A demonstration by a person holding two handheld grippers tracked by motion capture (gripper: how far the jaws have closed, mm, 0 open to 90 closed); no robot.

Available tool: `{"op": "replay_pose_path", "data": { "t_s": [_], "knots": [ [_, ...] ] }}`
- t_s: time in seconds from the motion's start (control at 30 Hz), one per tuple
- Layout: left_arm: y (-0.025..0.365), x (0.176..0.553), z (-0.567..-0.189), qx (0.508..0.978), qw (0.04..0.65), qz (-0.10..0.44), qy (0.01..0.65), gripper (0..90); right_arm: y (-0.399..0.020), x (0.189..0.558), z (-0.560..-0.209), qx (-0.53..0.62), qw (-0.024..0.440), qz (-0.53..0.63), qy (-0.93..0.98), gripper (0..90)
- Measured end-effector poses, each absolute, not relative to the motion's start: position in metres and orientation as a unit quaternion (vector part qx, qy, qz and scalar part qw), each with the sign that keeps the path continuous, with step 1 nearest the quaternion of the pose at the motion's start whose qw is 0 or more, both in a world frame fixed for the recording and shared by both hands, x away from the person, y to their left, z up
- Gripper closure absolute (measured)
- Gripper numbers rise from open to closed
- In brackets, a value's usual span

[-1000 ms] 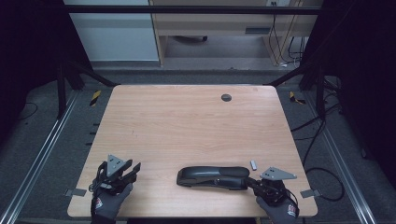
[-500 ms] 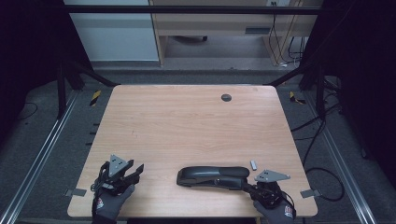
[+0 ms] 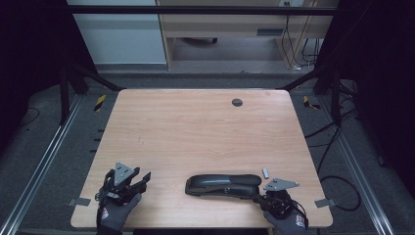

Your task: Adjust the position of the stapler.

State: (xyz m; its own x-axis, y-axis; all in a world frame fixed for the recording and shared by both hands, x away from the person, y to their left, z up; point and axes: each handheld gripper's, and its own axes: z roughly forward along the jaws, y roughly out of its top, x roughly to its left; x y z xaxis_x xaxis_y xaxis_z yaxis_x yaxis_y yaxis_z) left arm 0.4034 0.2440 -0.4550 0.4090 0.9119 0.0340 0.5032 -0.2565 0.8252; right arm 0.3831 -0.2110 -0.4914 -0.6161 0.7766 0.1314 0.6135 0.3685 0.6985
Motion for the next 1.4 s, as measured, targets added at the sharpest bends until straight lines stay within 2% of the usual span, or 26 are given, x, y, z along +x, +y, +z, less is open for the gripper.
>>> {"op": "replay_pose_path", "data": {
  "t_s": [0.43, 0.73, 0.87, 1.13, 1.4],
  "knots": [
    [0.240, 0.403, -0.453, 0.755, 0.384, 0.262, 0.463, 50.4, -0.224, 0.383, -0.483, 0.444, 0.128, 0.397, 0.792, 89.8],
    [0.223, 0.403, -0.447, 0.778, 0.379, 0.257, 0.429, 45.3, -0.243, 0.391, -0.477, 0.478, 0.171, 0.404, 0.761, 80.5],
    [0.217, 0.404, -0.443, 0.779, 0.384, 0.260, 0.422, 44.0, -0.249, 0.394, -0.477, 0.485, 0.175, 0.401, 0.757, 77.4],
    [0.204, 0.403, -0.428, 0.781, 0.396, 0.276, 0.395, 41.0, -0.263, 0.402, -0.477, 0.492, 0.219, 0.395, 0.744, 68.1],
    [0.188, 0.404, -0.419, 0.791, 0.397, 0.282, 0.370, 39.6, -0.269, 0.407, -0.478, 0.503, 0.228, 0.391, 0.736, 59.8]
  ]
}}
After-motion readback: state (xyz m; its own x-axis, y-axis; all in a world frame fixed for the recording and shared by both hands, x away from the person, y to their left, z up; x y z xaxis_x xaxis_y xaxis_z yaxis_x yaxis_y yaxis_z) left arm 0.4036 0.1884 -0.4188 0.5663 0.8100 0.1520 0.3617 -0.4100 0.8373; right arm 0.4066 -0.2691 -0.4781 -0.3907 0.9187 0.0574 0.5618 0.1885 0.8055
